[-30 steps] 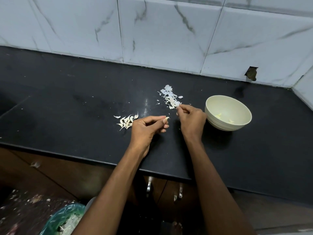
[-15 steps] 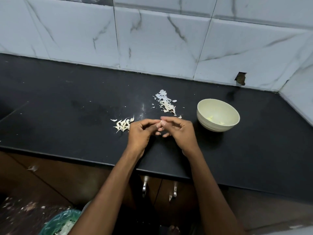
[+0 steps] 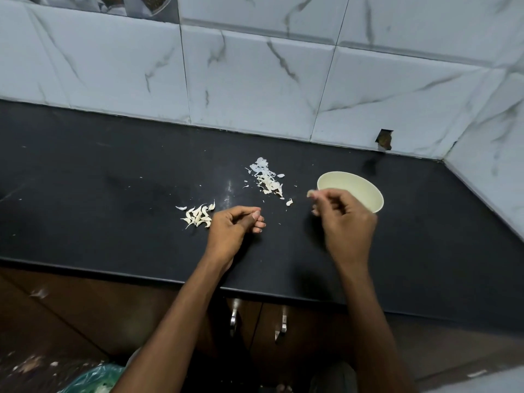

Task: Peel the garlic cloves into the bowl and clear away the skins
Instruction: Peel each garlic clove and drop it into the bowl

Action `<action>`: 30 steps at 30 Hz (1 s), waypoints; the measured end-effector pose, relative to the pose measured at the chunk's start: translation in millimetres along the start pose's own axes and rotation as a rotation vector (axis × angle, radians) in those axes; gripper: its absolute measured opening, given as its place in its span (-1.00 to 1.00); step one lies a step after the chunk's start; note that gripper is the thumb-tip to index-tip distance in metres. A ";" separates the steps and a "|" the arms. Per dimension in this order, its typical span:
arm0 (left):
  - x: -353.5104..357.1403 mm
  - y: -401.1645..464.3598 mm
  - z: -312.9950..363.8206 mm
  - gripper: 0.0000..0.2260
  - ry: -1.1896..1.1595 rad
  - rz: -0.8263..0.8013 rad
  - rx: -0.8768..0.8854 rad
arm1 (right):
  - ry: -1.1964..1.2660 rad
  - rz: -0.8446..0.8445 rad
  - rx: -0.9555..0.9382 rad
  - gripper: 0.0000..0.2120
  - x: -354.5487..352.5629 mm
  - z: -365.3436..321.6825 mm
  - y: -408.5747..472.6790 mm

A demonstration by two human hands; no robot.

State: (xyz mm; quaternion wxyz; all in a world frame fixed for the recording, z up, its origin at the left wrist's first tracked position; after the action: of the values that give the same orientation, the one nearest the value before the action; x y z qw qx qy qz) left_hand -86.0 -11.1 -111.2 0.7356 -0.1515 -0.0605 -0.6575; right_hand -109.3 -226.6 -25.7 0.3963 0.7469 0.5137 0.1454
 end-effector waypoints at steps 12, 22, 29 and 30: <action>2.3 -3.2 4.5 -0.90 -0.005 0.076 0.039 | -0.302 0.032 0.027 -0.83 -48.8 41.2 63.4; -69.5 -45.6 39.6 -0.82 0.489 0.703 0.579 | 0.128 -0.412 0.029 -0.81 97.9 8.3 -1.7; -116.9 -23.7 40.4 -0.82 0.617 0.771 0.217 | 0.053 -0.667 0.012 -0.73 181.7 0.2 -30.3; -114.4 -23.3 40.1 -0.84 0.614 0.749 0.218 | 0.061 -0.662 0.019 -0.74 187.0 0.8 -29.6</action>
State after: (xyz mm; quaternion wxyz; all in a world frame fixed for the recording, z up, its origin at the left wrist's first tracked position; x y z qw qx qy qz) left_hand -119.2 107.5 -103.0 0.9167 0.1155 0.1491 -0.3522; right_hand -47.7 -57.2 -83.8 0.3995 0.5383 0.7416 0.0264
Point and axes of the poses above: each hand's wrist, its own y-axis towards the middle knuckle, its own x-axis out of the palm, z = x × y, the point moved 3 cm from there along y, towards the middle knuckle, and after that the axes turned 13 degrees about -x, right-handed, at the moved point
